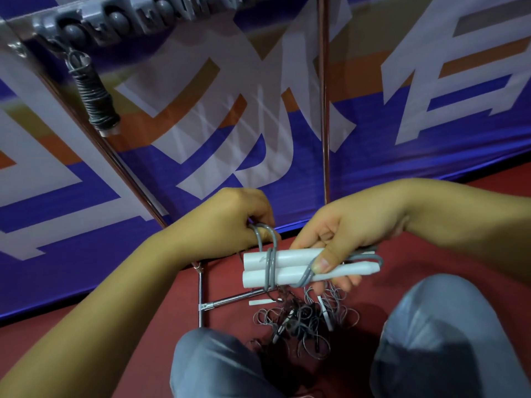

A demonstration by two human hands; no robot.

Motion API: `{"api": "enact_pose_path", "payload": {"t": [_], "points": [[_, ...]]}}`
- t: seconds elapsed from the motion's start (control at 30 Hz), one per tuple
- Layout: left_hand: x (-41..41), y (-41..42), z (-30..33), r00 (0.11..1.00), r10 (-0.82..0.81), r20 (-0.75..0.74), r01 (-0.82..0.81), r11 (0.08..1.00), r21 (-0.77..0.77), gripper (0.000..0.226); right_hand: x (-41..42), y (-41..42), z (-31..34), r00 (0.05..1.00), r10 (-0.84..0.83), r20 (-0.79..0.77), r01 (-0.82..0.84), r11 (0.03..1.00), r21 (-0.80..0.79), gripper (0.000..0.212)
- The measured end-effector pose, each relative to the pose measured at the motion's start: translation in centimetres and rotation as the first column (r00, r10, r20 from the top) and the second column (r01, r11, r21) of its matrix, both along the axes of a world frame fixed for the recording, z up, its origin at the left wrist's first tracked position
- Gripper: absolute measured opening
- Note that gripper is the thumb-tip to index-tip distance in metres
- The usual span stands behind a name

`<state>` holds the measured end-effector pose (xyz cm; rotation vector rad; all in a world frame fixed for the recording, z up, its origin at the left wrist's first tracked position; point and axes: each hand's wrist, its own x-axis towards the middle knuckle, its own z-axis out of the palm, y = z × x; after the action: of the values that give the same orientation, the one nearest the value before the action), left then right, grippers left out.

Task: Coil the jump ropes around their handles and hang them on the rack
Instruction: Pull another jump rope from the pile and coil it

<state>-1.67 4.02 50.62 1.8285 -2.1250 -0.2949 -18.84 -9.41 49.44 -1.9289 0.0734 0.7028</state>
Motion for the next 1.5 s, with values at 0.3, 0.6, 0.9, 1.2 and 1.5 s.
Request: {"api": "enact_pose_path", "payload": {"t": [0.3,0.6,0.9,1.2,1.5], "points": [[-0.8,-0.8,-1.8,0.943,0.034,0.330,-0.054,0.997,0.051,0.028,1.3,1.9,-1.9,0.962,-0.167,-0.217,0.175,0.984,0.017,0.026],[-1.6,-1.6,-2.9,0.966,0.239,0.099,-0.248,0.965,0.088,0.037,2.8,4.6,-2.1,0.986,-0.166,-0.014,0.127,0.804,-0.580,0.014],[-2.5,1.4,-1.9,0.536,0.517,-0.667,-0.418,0.849,0.322,0.044,1.0,1.4,-1.7,0.822,-0.512,0.249,0.549,0.828,-0.113,0.014],[-1.6,2.3,-2.2,-0.089,0.498,-0.863,0.067,0.867,0.494,0.017,-0.3,1.9,-0.4,0.687,-0.679,0.260,0.605,0.732,0.313,0.016],[-2.7,2.5,-2.1,0.802,0.334,-0.496,-0.458,0.876,-0.150,0.020,-0.9,1.5,-0.4,0.683,-0.721,0.118,0.600,0.646,0.472,0.023]]}}
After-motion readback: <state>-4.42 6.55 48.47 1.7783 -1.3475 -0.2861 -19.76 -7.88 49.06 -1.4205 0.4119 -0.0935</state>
